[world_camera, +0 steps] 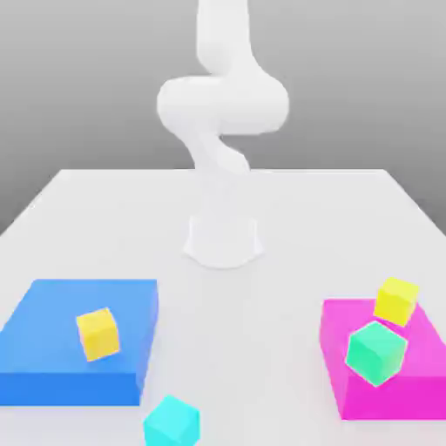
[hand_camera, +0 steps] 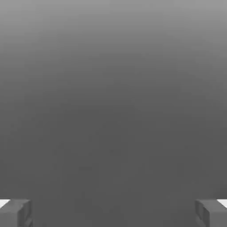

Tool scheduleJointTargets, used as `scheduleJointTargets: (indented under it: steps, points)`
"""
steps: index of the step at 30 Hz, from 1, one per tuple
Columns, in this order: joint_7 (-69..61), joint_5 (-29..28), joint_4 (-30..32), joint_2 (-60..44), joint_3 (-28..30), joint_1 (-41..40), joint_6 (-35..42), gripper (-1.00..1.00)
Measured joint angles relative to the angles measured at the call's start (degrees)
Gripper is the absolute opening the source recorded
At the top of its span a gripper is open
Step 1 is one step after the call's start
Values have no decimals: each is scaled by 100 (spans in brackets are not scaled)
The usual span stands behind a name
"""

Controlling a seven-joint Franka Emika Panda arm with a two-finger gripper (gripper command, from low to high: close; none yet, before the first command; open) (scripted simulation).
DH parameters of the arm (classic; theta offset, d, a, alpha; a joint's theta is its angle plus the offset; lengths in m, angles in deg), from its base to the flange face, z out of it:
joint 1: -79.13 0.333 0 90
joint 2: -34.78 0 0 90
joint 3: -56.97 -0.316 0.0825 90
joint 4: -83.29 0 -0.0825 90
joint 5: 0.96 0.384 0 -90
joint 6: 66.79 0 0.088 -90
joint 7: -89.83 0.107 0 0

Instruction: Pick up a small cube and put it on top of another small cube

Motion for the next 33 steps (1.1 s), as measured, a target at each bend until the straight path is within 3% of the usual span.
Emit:
scheduleJointTargets:
  steps: [15, 23, 31, 33]
  points:
    - [-3845, 1244, 276, -2937, 1479, 1252, -883, 0]
    - [-5733, 1696, 431, -4442, 1607, 1270, -1377, 0]
    - [-6932, 1251, 625, -5707, 1602, 1046, -2045, 0]
    - [-7135, 1374, 573, -6069, 1458, 920, -2311, 0]
